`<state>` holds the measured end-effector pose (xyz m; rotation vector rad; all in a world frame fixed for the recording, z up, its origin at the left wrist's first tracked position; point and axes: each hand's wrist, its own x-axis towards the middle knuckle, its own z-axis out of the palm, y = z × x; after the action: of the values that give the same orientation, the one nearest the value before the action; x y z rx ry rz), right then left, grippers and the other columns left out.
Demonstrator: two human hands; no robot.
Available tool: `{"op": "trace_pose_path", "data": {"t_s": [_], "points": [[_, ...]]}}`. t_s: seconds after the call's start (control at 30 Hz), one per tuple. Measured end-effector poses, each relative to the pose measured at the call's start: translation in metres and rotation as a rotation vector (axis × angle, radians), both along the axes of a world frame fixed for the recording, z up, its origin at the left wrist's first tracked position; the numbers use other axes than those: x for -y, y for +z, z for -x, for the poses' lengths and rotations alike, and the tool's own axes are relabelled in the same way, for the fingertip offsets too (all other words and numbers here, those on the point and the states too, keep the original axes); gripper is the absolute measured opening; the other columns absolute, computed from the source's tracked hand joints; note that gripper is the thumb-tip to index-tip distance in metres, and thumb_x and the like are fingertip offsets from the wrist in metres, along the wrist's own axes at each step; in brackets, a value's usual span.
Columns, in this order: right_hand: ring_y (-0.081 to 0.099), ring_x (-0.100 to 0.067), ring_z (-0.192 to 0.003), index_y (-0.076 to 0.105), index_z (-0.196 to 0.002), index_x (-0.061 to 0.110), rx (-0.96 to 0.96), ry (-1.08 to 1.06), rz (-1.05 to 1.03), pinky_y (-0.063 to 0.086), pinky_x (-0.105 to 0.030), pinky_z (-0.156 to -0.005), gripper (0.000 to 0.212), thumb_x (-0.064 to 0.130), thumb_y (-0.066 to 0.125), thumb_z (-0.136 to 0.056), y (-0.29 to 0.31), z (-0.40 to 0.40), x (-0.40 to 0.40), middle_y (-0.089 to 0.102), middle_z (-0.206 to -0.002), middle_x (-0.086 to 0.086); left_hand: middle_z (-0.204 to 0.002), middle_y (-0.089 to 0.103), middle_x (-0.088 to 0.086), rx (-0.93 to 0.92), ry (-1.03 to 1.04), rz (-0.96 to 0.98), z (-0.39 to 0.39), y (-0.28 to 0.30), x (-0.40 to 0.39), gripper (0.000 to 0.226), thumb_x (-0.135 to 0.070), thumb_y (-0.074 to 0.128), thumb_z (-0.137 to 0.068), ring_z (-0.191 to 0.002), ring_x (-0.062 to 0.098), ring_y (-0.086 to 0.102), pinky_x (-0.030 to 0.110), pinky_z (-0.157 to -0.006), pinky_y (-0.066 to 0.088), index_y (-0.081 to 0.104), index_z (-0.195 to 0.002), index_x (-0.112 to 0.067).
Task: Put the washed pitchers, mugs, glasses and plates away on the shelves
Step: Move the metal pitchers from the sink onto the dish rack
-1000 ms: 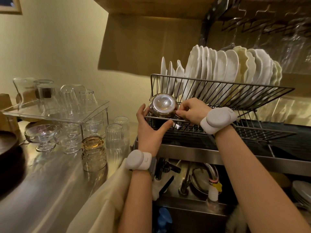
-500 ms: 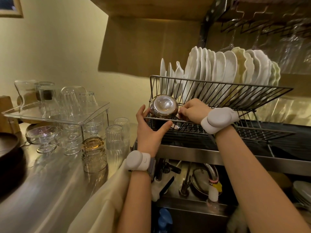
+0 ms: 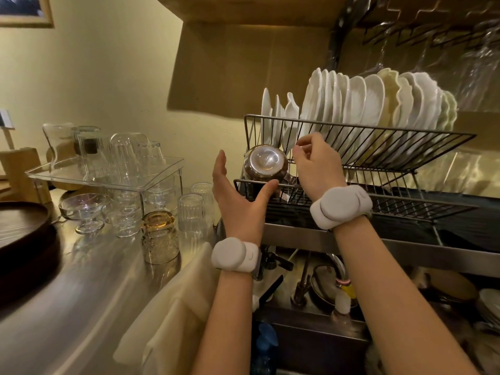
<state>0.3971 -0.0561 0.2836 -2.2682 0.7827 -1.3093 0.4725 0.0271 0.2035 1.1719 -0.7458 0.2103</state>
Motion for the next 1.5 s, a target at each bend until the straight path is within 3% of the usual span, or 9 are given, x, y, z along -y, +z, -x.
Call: {"op": "trace_pose_path", "data": {"t_s": [0.13, 0.37, 0.47, 0.57, 0.9, 1.03, 1.17, 1.4, 1.5], "points": [[0.054, -0.024, -0.100, 0.054, -0.104, 0.007, 0.203, -0.018, 0.089, 0.046, -0.034, -0.086, 0.017, 0.017, 0.049, -0.092, -0.010, 0.016, -0.015, 0.058, -0.104, -0.009, -0.140, 0.036, -0.010, -0.011, 0.105, 0.037, 0.021, 0.001, -0.002, 0.076, -0.030, 0.075, -0.074, -0.127, 0.005, 0.035, 0.022, -0.104, 0.027, 0.030, -0.135, -0.029], [0.052, -0.017, -0.091, 0.054, -0.096, 0.011, 0.375, -0.017, 0.098, 0.042, -0.021, -0.079, 0.007, 0.011, 0.050, -0.090, -0.025, 0.059, -0.021, 0.054, -0.094, -0.002, -0.119, 0.048, -0.007, 0.033, 0.201, 0.088, 0.072, 0.001, 0.000, 0.038, -0.020, 0.059, -0.086, -0.112, 0.008, 0.048, 0.032, -0.099, 0.043, 0.038, -0.115, -0.033], [0.056, -0.016, -0.084, 0.054, -0.094, 0.012, 0.469, 0.020, 0.056, 0.041, -0.011, -0.071, 0.007, 0.007, 0.051, -0.089, -0.032, 0.088, -0.018, 0.061, -0.094, -0.009, -0.108, 0.055, -0.007, 0.035, 0.200, 0.127, 0.103, -0.002, 0.006, 0.030, -0.012, 0.051, -0.087, -0.100, 0.001, 0.054, 0.021, -0.088, 0.046, 0.042, -0.109, -0.030], [0.060, -0.019, -0.082, 0.054, -0.094, 0.012, 0.519, 0.059, 0.011, 0.049, -0.021, -0.072, 0.008, 0.008, 0.053, -0.088, -0.043, 0.123, -0.013, 0.062, -0.092, -0.010, -0.099, 0.057, -0.009, 0.064, 0.209, 0.114, 0.137, -0.012, 0.015, 0.023, -0.011, 0.050, -0.089, -0.092, 0.001, 0.056, 0.016, -0.080, 0.046, 0.046, -0.105, -0.026], [0.058, -0.015, -0.061, 0.048, -0.089, 0.022, 0.440, 0.105, -0.055, 0.053, -0.039, -0.064, 0.008, 0.016, 0.052, -0.091, -0.103, 0.298, 0.028, 0.054, -0.066, 0.011, -0.070, 0.054, -0.008, 0.071, 0.252, -0.043, 0.316, -0.079, 0.056, 0.004, -0.022, 0.054, -0.091, -0.061, 0.005, 0.052, 0.024, -0.059, 0.047, 0.051, -0.094, -0.023], [0.058, -0.025, -0.065, 0.047, -0.090, 0.020, 0.349, 0.102, -0.134, 0.051, -0.046, -0.065, 0.009, 0.011, 0.049, -0.092, -0.124, 0.361, 0.041, 0.057, -0.069, -0.002, -0.067, 0.054, -0.006, 0.025, 0.173, -0.120, 0.383, -0.102, 0.069, 0.003, -0.018, 0.051, -0.093, -0.056, 0.009, 0.051, 0.027, -0.054, 0.046, 0.050, -0.096, -0.018], [0.059, -0.022, -0.071, 0.047, -0.088, 0.018, 0.265, 0.020, -0.203, 0.049, -0.035, -0.064, 0.013, 0.006, 0.050, -0.090, -0.142, 0.408, 0.053, 0.058, -0.074, -0.001, -0.069, 0.053, -0.011, 0.001, 0.078, -0.194, 0.427, -0.118, 0.084, 0.009, -0.010, 0.049, -0.093, -0.057, 0.011, 0.051, 0.033, -0.055, 0.045, 0.048, -0.095, -0.019], [0.050, -0.010, -0.071, 0.056, -0.084, 0.015, 0.051, -0.118, -0.325, 0.035, -0.019, -0.060, 0.020, -0.004, 0.050, -0.084, -0.199, 0.492, 0.067, 0.051, -0.074, 0.009, -0.069, 0.054, -0.010, -0.180, -0.035, -0.391, 0.502, -0.173, 0.099, 0.022, -0.010, 0.043, -0.094, -0.052, -0.002, 0.052, 0.007, -0.048, 0.038, 0.041, -0.104, -0.029], [0.043, 0.003, -0.060, 0.052, -0.075, 0.015, 0.007, -0.130, -0.399, 0.027, -0.014, -0.049, 0.027, -0.012, 0.048, -0.077, -0.226, 0.510, 0.065, 0.045, -0.065, 0.016, -0.072, 0.056, -0.008, -0.253, -0.049, -0.472, 0.519, -0.199, 0.097, 0.018, -0.016, 0.044, -0.093, -0.055, 0.000, 0.051, 0.008, -0.044, 0.037, 0.040, -0.103, -0.030]]}}
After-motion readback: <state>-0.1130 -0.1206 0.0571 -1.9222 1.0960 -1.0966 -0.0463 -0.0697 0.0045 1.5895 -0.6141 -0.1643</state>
